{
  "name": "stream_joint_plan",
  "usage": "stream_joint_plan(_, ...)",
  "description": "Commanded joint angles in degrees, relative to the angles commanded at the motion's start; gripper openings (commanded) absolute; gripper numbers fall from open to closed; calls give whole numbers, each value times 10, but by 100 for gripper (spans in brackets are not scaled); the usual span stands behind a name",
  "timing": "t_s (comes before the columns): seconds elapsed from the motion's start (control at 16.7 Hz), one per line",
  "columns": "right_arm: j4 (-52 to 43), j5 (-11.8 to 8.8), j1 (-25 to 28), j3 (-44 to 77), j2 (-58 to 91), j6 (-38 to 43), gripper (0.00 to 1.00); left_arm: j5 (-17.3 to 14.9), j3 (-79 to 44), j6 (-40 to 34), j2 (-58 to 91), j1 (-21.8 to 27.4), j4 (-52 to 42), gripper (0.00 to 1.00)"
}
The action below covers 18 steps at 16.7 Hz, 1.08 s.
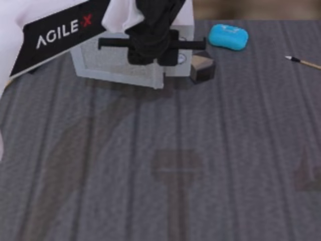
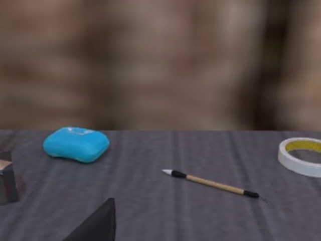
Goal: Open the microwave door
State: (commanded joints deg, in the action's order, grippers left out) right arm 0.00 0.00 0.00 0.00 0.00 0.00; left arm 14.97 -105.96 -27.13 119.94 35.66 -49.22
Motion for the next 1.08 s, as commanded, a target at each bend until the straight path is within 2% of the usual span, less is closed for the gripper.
stream_joint_plan(0.54, 0, 0, 0, 0, 0, 0, 100, -3, 2, -1, 1, 4, 2, 0)
stream_joint_plan(1.08, 0, 0, 0, 0, 0, 0, 100, -29, 83, 59, -55, -7, 42, 0)
